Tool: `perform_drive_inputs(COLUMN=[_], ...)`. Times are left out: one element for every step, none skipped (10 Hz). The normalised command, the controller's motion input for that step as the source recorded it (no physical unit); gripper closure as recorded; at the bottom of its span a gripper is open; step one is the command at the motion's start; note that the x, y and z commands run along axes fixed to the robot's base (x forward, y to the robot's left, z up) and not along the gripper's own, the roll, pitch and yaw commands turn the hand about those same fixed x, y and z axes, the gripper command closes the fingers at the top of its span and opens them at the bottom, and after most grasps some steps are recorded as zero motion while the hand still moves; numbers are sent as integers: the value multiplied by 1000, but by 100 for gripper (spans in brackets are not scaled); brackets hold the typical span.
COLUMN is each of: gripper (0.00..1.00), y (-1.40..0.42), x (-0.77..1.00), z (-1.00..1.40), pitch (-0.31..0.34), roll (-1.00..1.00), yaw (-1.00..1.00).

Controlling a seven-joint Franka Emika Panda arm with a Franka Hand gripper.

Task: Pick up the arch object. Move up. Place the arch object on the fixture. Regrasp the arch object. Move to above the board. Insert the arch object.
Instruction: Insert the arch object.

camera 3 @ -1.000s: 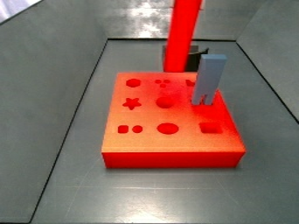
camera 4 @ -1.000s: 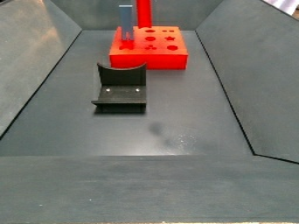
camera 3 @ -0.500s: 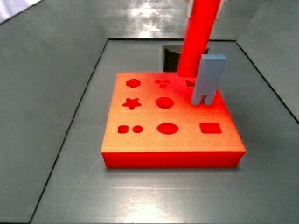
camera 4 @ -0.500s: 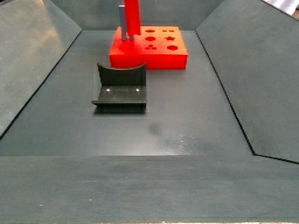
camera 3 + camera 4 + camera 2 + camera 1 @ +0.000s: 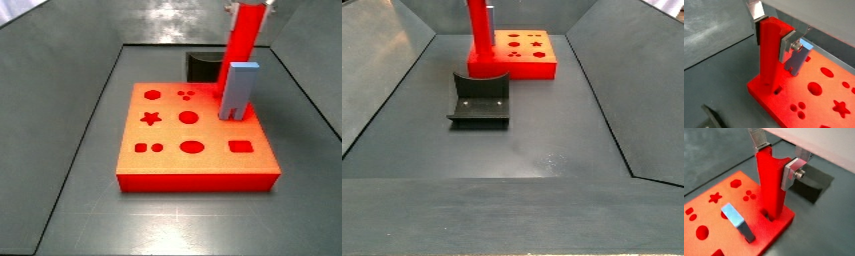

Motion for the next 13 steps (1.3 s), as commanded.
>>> perform_drive_inputs(gripper=[100,100,100,100,100,100,100,100,100,100,100,100,100], y=[-57,0,0,-49,-71,-80,-140,0,0,0,34,43,37], x=[0,-54,-229,-334,-346,-311,-157,0,234,243,186,163,23], z=[-151,-129,-54,0,0,0,-9,-211,-303,-274,-357,-400,-377], pitch=[-71,-83,-97,-143,-176,-177,-153,-103,-49,-44,-26,-40,-21], roll=[-59,-54,-39,-27,-29,-37,-63,-131,-146,-157,-116,-107,-47], yaw=[0,0,0,0,0,0,0,0,-149,-151,-154,-151,-74])
